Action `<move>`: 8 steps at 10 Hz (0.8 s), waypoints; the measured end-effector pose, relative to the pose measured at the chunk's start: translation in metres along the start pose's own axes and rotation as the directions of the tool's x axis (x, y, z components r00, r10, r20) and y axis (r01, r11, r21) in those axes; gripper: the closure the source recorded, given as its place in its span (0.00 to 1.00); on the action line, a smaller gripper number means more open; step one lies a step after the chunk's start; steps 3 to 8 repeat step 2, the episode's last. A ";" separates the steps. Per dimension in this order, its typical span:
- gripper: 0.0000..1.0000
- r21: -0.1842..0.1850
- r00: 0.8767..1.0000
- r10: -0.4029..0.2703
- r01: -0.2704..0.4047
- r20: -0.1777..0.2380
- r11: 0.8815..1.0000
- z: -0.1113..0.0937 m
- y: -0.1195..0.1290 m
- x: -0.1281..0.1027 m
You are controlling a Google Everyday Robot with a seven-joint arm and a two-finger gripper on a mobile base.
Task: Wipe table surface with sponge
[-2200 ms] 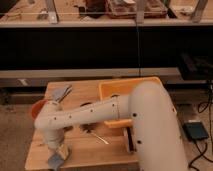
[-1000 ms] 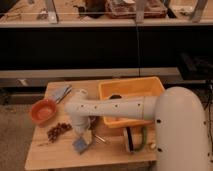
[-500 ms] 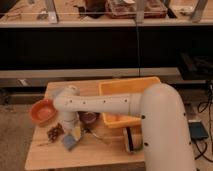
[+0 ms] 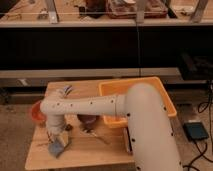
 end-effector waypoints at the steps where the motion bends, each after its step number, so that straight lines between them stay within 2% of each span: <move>1: 1.00 -0.001 1.000 -0.023 0.023 0.014 1.000 0.004 0.009 -0.009; 8: 1.00 0.000 0.999 -0.028 0.028 0.017 1.000 0.005 0.014 -0.011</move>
